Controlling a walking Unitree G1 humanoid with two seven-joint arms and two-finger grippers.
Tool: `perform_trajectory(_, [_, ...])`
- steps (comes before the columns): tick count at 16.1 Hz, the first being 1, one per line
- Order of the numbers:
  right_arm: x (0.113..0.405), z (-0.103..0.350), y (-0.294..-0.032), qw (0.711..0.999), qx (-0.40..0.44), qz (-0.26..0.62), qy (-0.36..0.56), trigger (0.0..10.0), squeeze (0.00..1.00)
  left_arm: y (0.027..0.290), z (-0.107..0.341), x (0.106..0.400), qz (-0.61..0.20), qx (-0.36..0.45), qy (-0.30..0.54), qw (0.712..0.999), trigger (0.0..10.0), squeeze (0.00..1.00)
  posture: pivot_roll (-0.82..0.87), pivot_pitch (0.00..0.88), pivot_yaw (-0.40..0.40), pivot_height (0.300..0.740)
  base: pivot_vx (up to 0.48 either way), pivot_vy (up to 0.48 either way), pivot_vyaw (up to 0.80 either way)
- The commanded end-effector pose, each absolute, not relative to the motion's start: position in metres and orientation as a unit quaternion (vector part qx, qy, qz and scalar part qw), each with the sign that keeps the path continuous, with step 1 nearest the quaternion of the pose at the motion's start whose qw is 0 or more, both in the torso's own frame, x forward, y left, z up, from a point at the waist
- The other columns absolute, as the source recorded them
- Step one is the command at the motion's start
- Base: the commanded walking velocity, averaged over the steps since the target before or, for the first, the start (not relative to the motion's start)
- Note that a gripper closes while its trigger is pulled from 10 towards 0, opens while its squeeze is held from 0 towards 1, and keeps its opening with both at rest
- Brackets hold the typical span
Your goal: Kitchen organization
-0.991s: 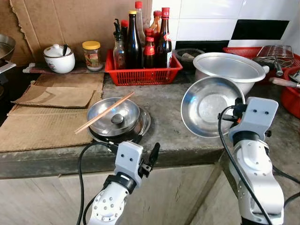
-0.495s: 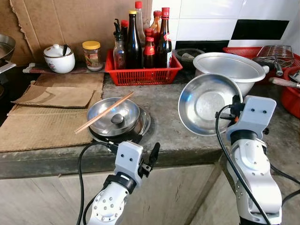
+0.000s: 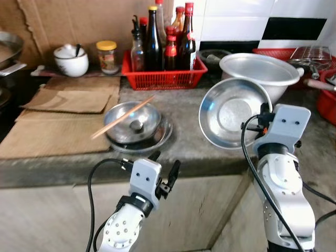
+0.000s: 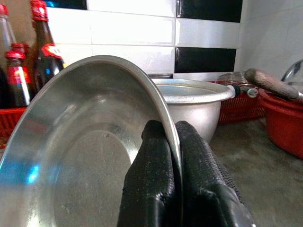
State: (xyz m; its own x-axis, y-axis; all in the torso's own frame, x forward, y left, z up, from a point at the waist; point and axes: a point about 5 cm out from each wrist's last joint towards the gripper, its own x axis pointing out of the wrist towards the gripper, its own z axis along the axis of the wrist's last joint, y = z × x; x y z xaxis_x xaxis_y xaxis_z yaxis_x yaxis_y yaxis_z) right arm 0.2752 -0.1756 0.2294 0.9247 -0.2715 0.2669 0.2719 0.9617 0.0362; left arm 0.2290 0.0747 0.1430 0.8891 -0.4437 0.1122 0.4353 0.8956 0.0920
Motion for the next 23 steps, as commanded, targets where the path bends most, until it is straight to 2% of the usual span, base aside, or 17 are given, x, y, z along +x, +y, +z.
perform_trajectory(1, [0.273, 0.236, -0.175, 0.978, -0.002, -0.137, -0.156, 10.0, 0.00, 0.074, 0.143, 0.228, -0.231, 0.037, -0.068, 0.970, 10.0, 0.00, 0.07, 0.000, -0.045, 0.740, -0.277, 0.000, 0.00])
perform_trajectory(17, [0.268, 0.234, -0.162, 0.981, -0.022, -0.097, -0.166, 10.0, 0.00, 0.074, 0.143, 0.229, -0.229, 0.038, -0.065, 0.971, 10.0, 0.00, 0.07, 0.000, -0.042, 0.740, -0.281, 0.000, 0.00])
perform_trajectory(23, [0.269, 0.240, -0.163, 0.979, -0.026, -0.099, -0.178, 10.0, 0.00, 0.074, 0.142, 0.230, -0.229, 0.038, -0.065, 0.971, 10.0, 0.00, 0.06, 0.000, -0.042, 0.740, -0.141, 0.000, -0.73])
